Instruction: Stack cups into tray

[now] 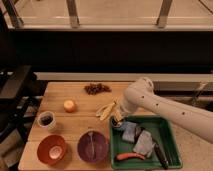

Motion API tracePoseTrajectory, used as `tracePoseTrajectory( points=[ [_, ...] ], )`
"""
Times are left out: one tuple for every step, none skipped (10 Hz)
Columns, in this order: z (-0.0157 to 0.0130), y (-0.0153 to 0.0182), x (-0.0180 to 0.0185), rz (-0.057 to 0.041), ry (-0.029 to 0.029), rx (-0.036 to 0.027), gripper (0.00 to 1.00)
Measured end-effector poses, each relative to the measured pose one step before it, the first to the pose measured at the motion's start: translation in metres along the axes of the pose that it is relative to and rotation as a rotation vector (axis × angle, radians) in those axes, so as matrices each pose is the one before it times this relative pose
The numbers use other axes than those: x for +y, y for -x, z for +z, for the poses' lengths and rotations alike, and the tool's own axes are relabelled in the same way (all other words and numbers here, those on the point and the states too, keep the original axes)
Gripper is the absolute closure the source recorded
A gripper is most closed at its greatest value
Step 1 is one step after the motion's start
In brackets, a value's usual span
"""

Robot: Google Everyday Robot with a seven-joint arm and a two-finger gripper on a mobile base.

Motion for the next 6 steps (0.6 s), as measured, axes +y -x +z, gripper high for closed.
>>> tracePoseTrajectory(
  points=[
    [-0.00396,-0.00073,0.00237,-0.00182,0.01068,0.00470,0.20],
    [-0.01194,-0.00138,0.00888,0.01015,0.02341,0.01279,0.20],
    [-0.01282,-0.00145,0.01192,0.01545,0.02376,0.01184,0.20],
    [-0.01173,-0.00344,0.01229,0.01821,0.02053,0.01499,0.20],
    [-0.00772,-0.00291,0.00958,0.01841,0.01460,0.01083,0.20],
    [0.00058,0.00019,-0.00091,-0.00009,-0.00176,-0.00148,0.20]
  ],
)
